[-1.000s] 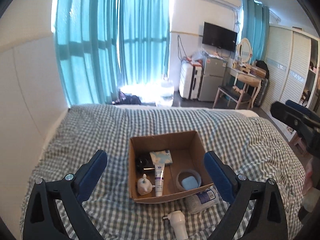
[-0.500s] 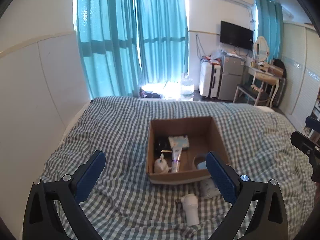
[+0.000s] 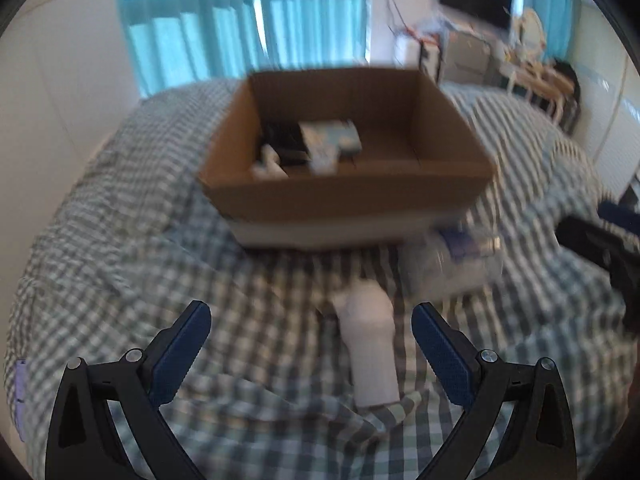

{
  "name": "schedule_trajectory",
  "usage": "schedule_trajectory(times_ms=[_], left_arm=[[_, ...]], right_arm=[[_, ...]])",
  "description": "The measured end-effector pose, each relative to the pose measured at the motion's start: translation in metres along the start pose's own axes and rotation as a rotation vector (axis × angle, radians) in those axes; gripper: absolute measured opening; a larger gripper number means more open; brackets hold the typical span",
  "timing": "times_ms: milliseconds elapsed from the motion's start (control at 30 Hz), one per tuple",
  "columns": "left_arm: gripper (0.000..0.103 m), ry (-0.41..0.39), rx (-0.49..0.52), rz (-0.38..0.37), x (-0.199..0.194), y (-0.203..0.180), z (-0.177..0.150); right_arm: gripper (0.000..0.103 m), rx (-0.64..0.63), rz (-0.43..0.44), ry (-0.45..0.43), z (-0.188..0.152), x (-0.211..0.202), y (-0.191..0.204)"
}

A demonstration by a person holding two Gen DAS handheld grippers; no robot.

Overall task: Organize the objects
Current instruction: 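Withdraw both tools and reach toward the white plug device and clear container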

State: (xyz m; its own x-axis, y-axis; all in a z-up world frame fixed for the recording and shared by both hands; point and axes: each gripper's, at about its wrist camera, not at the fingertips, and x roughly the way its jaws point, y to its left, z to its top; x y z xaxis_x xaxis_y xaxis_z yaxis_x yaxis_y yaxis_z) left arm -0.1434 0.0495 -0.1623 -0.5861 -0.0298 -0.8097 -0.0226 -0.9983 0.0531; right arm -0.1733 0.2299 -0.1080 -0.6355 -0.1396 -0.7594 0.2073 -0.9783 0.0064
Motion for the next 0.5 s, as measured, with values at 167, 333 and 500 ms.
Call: schedule_trajectory(times_ms=[167,333,500], left_arm=[[0.103,0.083,0.039,-0.036,0.036,-0.017,-0.014],[0.083,0.132,0.017,-0.080,0.054,-0.015,-0.017],[0.041,0.182,0.047,-0.151,0.065,-0.024,-0.024]], right_arm=[[0.102,0.000,-0.002,0.058,-0.012,0.029,-0.002],[0.102,0.016,0.006,0.070,-0.014,0.035,-0.003],[0.102,-0.014,0.002,0.081,-0.014,0.040,0.008]])
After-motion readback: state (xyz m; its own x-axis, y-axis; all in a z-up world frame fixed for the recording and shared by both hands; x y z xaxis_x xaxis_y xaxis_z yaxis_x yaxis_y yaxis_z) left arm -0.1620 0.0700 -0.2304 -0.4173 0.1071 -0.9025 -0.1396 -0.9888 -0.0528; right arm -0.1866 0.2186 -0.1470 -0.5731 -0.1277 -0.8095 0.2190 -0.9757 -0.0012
